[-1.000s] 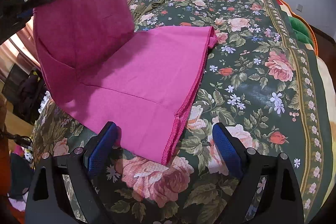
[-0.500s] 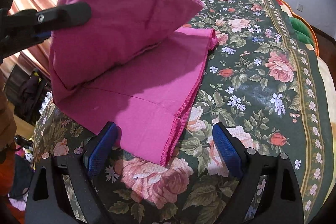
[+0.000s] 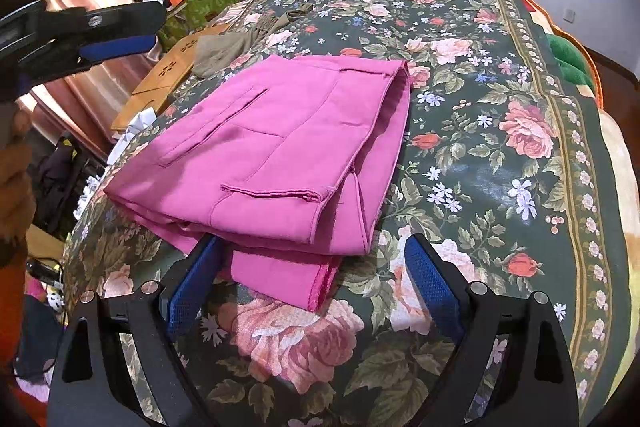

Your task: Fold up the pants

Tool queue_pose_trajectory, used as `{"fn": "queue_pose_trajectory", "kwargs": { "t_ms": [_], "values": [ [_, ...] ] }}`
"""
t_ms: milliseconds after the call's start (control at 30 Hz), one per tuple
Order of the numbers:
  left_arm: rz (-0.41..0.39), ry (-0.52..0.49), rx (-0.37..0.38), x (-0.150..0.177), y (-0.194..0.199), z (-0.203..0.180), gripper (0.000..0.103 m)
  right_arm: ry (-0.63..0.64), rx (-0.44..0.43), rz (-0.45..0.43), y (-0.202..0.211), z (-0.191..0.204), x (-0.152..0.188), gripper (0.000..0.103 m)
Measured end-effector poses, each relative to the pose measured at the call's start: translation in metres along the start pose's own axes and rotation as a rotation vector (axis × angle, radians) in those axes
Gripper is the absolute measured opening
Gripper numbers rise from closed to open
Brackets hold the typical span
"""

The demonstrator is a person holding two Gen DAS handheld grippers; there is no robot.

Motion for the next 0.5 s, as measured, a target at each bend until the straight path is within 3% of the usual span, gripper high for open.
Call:
{"fn": "queue_pose_trajectory", "kwargs": {
  "t_ms": [233, 500],
  "values": [
    [0.026, -0.045, -0.081, -0.029, -0.035, 0.044, 0.079, 0.020, 0.046, -0.020, 0.011, -0.009, -0.005, 0.090],
    [0.150, -0.106, -0.122, -0.029, -0.112, 0.060, 0.079, -0.033, 0.110, -0.051, 0.026, -0.036, -0.011, 0.090]
  ]
}}
Point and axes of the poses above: each gripper's, at about its wrist camera, not at the fingertips, and y roughly against the way its jaws point, z to its left, x to its underside, the point moved 9 cm from there along -y, roughly the way its jaws point, and after that the axes turned 13 degrees about -z, right-handed, at the moved point
